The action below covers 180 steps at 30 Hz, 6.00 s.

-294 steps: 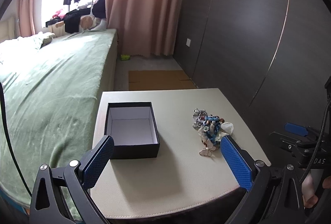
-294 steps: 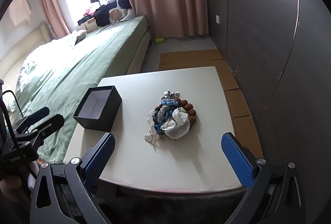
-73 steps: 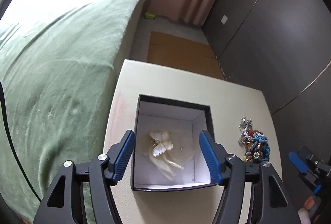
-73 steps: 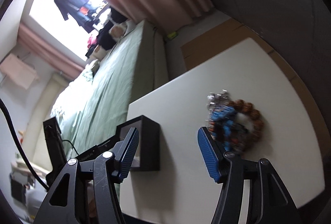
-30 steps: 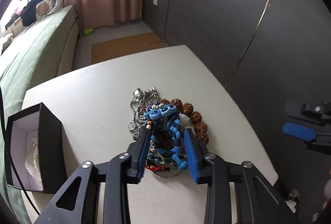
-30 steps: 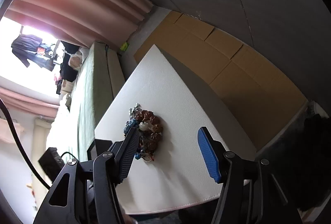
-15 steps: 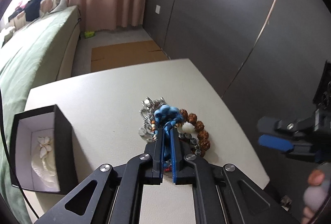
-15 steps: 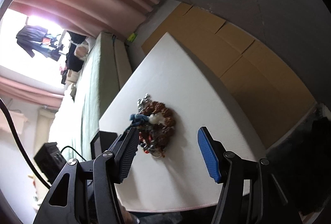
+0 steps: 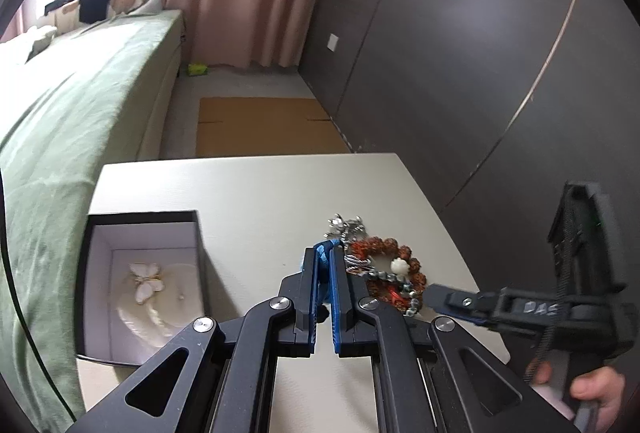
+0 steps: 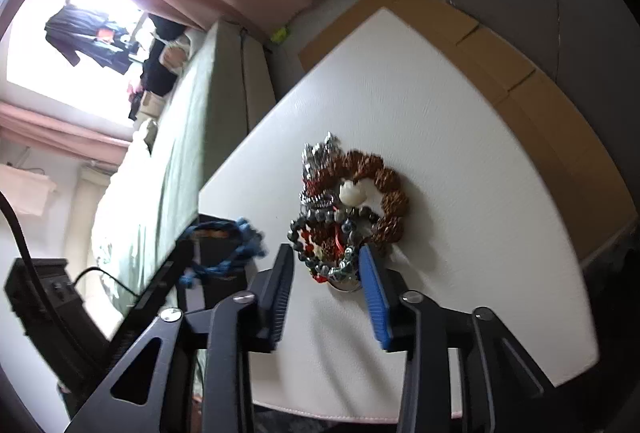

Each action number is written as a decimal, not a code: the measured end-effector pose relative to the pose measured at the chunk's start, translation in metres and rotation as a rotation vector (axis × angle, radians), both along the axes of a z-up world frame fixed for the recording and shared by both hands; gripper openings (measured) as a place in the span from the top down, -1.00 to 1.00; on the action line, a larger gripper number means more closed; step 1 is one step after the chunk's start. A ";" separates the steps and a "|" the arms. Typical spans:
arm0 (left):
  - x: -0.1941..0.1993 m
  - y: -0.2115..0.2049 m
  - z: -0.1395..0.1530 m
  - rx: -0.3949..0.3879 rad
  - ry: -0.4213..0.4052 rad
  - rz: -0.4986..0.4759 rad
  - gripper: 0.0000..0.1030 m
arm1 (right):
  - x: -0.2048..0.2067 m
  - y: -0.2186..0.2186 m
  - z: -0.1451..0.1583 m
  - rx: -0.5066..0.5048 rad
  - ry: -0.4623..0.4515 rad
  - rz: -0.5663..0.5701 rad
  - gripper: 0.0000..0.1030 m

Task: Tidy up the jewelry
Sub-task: 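Lift the blue bracelet toward the box with the left gripper while the right gripper grasps the dark bead strand, then release the blue bracelet into the box while the right gripper drops the dark bead strand in, then grasp the red-string pendant from the heap with the left gripper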

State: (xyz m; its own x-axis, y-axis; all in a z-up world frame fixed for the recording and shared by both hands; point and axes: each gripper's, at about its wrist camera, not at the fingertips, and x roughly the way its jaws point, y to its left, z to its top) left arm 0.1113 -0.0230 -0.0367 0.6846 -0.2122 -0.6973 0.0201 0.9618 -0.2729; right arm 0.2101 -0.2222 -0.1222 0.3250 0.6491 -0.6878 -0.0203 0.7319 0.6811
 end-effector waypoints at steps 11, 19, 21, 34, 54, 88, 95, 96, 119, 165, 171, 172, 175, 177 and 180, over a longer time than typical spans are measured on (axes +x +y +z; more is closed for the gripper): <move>-0.014 0.032 0.013 -0.023 -0.025 0.052 0.90 | 0.005 0.021 -0.007 -0.153 -0.003 0.001 0.40; -0.027 0.052 0.020 -0.034 -0.040 0.095 0.90 | -0.003 0.033 -0.017 -0.213 0.053 0.006 0.58; -0.031 0.059 0.022 -0.037 -0.044 0.108 0.90 | -0.004 0.031 -0.021 -0.201 0.056 -0.014 0.65; -0.044 0.092 0.028 -0.029 -0.052 0.183 0.90 | -0.021 -0.021 -0.002 -0.101 0.021 -0.163 0.77; -0.007 0.116 -0.020 -0.048 0.120 0.278 0.88 | -0.027 0.012 0.043 0.037 -0.194 -0.053 0.78; -0.073 0.209 0.038 -0.184 -0.090 0.505 -0.47 | -0.031 0.177 0.088 0.097 -0.346 0.273 0.78; -0.078 0.217 0.039 -0.198 -0.104 0.516 -0.46 | -0.015 0.207 0.067 -0.023 -0.320 0.293 0.76; -0.078 0.216 0.039 -0.192 -0.107 0.515 -0.46 | -0.014 0.207 0.062 -0.056 -0.309 0.292 0.75; -0.044 0.120 0.033 -0.089 -0.083 0.290 -0.46 | -0.037 0.033 0.072 -0.046 -0.288 -0.045 -0.38; 0.031 -0.040 -0.089 0.153 0.218 -0.005 0.99 | -0.027 -0.071 0.031 -0.093 -0.046 -0.144 -0.38; 0.025 -0.028 -0.072 0.075 0.176 -0.019 1.00 | -0.023 -0.064 0.028 -0.092 -0.039 -0.124 -0.38; 0.024 -0.026 -0.069 0.061 0.170 -0.022 1.00 | -0.022 -0.063 0.026 -0.088 -0.035 -0.120 -0.38; 0.023 -0.024 -0.064 0.022 0.166 -0.037 1.00 | -0.019 -0.057 0.020 -0.081 -0.020 -0.112 -0.38; 0.024 -0.025 -0.063 0.001 0.176 -0.045 1.00 | -0.017 -0.053 0.016 -0.085 -0.011 -0.107 -0.38; 0.026 -0.032 -0.061 0.011 0.194 -0.059 0.95 | -0.015 -0.050 0.014 -0.096 -0.003 -0.107 -0.38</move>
